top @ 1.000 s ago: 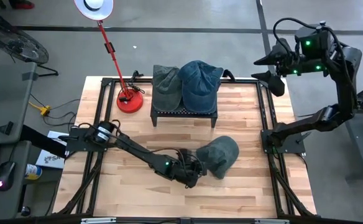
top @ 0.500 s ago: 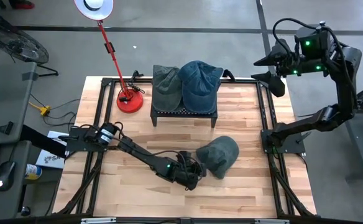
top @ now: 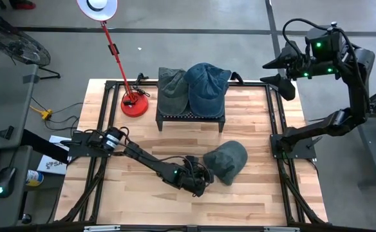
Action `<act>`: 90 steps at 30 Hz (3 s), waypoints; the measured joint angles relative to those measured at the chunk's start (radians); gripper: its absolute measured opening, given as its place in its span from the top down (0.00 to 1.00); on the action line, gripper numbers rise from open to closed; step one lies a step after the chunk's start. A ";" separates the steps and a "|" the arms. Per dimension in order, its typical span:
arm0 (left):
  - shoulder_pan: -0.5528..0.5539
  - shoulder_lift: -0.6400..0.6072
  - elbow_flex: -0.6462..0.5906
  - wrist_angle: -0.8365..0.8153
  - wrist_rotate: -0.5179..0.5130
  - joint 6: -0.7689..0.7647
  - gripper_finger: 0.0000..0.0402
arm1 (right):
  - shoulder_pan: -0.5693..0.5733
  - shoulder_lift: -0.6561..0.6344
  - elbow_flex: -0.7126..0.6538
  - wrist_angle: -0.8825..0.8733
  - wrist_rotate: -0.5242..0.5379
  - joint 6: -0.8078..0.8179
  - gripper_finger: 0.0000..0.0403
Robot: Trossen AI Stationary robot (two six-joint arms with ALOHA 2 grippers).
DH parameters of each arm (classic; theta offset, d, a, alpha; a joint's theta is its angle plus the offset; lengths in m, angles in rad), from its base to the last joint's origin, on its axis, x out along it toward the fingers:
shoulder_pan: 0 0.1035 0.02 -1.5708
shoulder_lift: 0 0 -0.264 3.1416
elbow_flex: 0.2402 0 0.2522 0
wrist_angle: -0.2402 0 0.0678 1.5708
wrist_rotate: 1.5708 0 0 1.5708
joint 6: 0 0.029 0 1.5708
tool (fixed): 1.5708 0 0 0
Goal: Pick & Place hat
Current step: Stack the gray cap on top of the other gray cap on the shelf
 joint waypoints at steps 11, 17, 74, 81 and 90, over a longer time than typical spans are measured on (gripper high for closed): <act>-0.002 0.075 0.003 0.143 -0.027 0.007 0.34 | 0.000 0.002 0.000 0.002 -0.021 0.011 0.41; -0.002 0.093 0.005 0.209 -0.057 0.033 0.34 | 0.000 0.002 0.000 0.002 -0.021 0.011 0.41; 0.000 0.135 0.059 0.421 0.007 0.378 0.98 | 0.000 0.002 0.000 -0.004 -0.024 0.037 0.41; 0.000 0.133 0.294 0.127 0.053 0.527 0.98 | 0.000 0.002 0.000 -0.031 -0.024 0.060 0.41; -0.010 0.129 0.791 -0.594 0.018 0.643 0.98 | 0.000 0.002 0.000 -0.041 -0.024 0.060 0.41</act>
